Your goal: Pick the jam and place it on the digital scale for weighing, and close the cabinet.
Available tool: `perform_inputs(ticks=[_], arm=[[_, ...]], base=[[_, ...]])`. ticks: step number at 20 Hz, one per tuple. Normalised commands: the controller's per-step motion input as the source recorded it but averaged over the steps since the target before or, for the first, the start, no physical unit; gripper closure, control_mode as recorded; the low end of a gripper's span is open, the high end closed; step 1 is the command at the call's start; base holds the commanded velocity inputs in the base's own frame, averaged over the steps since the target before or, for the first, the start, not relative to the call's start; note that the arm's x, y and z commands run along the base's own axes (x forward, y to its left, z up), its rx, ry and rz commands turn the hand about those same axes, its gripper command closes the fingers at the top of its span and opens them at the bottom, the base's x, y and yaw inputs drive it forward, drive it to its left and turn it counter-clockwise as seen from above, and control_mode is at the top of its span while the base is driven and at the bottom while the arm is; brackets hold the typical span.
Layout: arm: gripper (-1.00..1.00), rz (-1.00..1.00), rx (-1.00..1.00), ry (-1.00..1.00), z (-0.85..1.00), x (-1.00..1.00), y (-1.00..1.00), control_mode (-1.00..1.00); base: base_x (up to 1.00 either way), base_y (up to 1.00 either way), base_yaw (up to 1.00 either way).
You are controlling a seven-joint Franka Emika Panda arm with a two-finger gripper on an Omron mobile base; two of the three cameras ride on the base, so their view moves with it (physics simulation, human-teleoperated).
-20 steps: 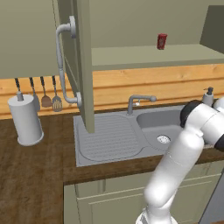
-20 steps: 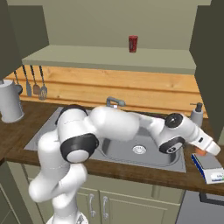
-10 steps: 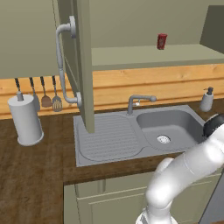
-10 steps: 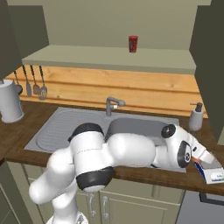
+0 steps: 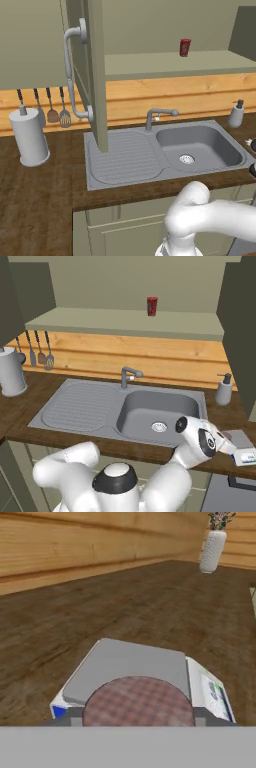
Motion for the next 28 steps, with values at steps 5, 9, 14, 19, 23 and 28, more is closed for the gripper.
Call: perform_inputs(ticks=[5,9,14,19,23,28], arm=[[1.0,0.0,0.05,-0.12,0.23,-0.36,-0.23,-1.0],[1.0,0.0,0.01,-0.05,0.31,-0.51,-0.08,-1.0],[1.0,0.0,0.0,-0.03,0.3,-0.04,-0.19,-1.0],[1.0,-0.01,0.0,-0.05,0.26,-0.02,-0.02,-1.0],[1.0,0.0,0.0,0.0,0.01,0.19,-0.01,-1.0],[1.0,0.0,0.0,0.0,0.0,0.25,-0.13,-1.0]], base=[[0.0,0.0,0.0],[0.0,0.0,0.0],[0.0,0.0,0.0],[0.0,0.0,0.0],[0.0,0.0,0.0],[0.0,0.0,0.0]])
